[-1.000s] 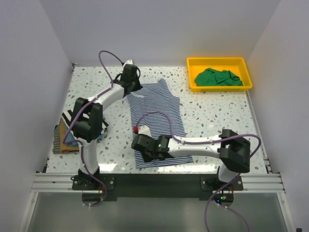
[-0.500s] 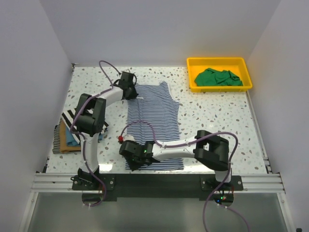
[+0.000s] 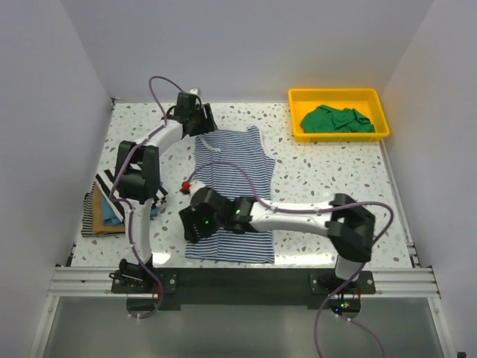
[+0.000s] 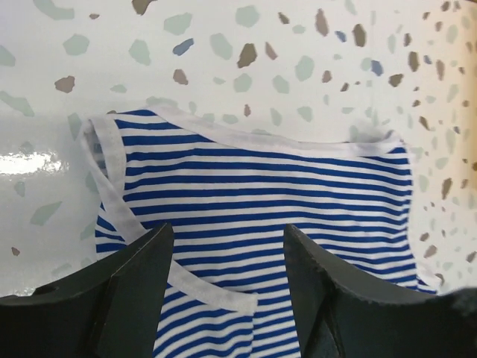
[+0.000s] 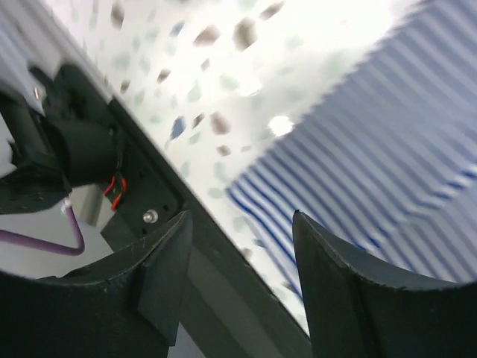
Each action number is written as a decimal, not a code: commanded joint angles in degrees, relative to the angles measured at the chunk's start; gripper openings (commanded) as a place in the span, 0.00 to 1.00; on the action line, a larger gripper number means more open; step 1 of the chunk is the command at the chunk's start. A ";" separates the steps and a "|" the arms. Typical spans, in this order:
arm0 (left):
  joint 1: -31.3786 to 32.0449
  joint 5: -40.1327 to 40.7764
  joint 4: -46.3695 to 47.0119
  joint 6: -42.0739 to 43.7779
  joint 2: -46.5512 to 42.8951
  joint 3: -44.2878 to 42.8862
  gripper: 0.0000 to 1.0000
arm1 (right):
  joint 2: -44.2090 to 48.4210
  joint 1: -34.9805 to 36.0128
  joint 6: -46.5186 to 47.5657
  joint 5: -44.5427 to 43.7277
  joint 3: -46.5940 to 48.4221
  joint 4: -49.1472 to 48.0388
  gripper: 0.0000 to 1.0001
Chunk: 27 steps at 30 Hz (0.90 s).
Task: Fold and stack the tank tops
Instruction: Fold the tank top
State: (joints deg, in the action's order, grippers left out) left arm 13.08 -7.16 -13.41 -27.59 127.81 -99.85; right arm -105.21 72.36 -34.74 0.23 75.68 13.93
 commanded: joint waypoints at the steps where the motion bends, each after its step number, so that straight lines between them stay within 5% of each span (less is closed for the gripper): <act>1: 0.10 -3.48 1.89 0.79 -8.88 -0.61 0.66 | 13.43 -8.44 1.61 -5.05 -3.60 4.16 0.60; 6: 3.52 1.51 7.51 -4.92 -21.25 11.59 0.66 | 20.84 -27.39 2.92 -6.29 -8.00 10.49 0.57; 12: 15.82 6.45 9.80 -8.61 -33.38 27.41 0.56 | 10.67 -44.38 6.61 -2.69 -4.15 10.24 0.49; 19: 34.43 6.98 7.88 -8.26 -39.21 37.10 0.47 | -3.40 -50.73 8.46 -3.22 6.31 10.59 0.47; 27: 47.55 8.56 6.12 -9.93 -35.80 39.83 0.46 | -12.03 -51.35 7.23 -2.25 12.82 9.36 0.47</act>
State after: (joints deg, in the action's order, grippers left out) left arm 58.41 -1.02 -7.11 -36.40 90.87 -60.12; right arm -115.92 20.93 -27.81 -3.22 85.49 24.10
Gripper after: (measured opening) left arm 0.464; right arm 0.471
